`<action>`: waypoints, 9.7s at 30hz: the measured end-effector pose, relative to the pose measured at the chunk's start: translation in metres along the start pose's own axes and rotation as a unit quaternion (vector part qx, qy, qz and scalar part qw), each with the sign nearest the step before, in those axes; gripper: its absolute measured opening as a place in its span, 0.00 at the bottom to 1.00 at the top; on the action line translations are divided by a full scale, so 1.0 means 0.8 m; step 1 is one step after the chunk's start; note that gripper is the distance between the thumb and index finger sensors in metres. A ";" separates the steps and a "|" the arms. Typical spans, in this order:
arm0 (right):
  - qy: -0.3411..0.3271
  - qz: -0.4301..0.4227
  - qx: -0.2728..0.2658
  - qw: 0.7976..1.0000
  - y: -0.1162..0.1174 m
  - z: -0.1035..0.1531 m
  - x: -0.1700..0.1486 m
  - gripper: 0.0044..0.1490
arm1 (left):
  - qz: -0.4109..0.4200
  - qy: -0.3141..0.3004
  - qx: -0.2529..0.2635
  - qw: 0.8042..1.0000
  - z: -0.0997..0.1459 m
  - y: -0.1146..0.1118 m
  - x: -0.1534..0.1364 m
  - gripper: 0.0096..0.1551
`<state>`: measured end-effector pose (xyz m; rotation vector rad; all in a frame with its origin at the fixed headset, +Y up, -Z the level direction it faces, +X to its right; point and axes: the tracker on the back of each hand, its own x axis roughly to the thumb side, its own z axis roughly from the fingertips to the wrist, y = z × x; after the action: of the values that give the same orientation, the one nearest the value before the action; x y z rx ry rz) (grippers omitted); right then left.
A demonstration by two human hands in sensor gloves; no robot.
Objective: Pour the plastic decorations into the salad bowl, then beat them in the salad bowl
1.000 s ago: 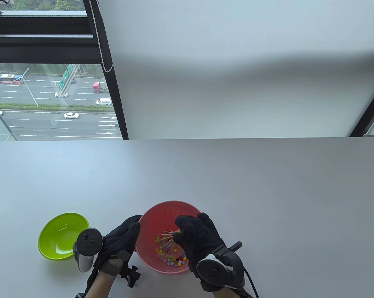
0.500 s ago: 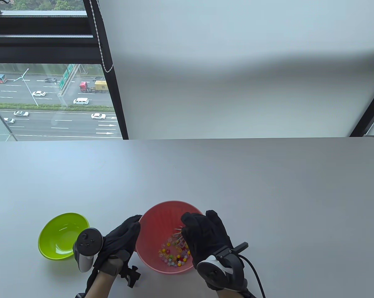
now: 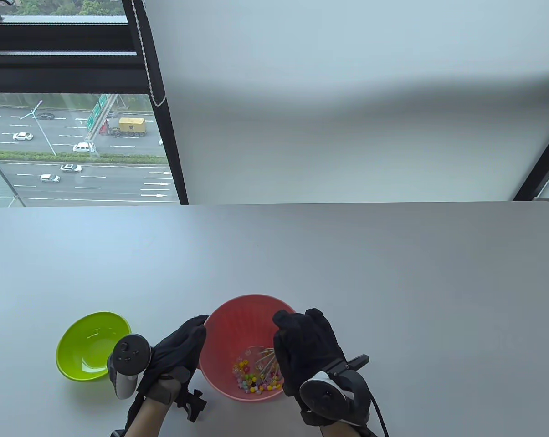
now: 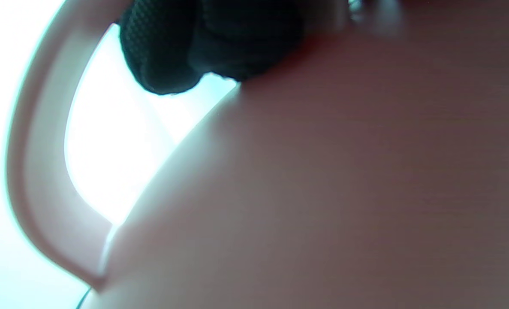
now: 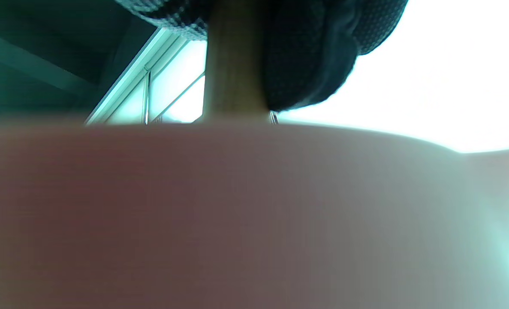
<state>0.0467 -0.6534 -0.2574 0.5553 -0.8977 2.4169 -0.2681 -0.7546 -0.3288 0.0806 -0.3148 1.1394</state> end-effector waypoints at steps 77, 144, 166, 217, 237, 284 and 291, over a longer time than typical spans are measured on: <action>0.010 -0.054 0.038 0.998 0.016 -0.001 0.006 0.31 | 0.000 0.000 -0.001 1.000 0.000 0.000 0.000 0.38; -0.018 0.035 0.015 0.999 0.019 0.003 0.013 0.34 | -0.002 0.000 -0.001 1.000 0.000 0.000 0.000 0.38; -0.018 0.050 -0.033 0.998 -0.001 0.003 0.009 0.27 | -0.001 0.000 -0.001 1.000 0.000 0.000 0.000 0.38; -0.029 0.078 -0.009 0.996 0.002 0.000 0.012 0.25 | -0.001 0.000 -0.001 1.000 0.000 0.000 0.000 0.38; 0.020 -0.048 0.015 0.999 0.001 -0.003 0.001 0.26 | -0.001 0.000 -0.001 1.000 0.000 0.000 0.000 0.38; -0.002 0.051 -0.037 0.998 -0.004 0.003 0.003 0.27 | -0.001 0.000 -0.001 1.000 0.001 0.000 0.000 0.39; 0.017 -0.008 -0.020 1.000 0.002 0.003 0.002 0.27 | -0.001 0.000 -0.002 1.000 0.001 0.001 0.000 0.39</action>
<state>0.0446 -0.6554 -0.2557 0.5022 -0.9227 2.3819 -0.2687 -0.7548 -0.3284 0.0780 -0.3158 1.1366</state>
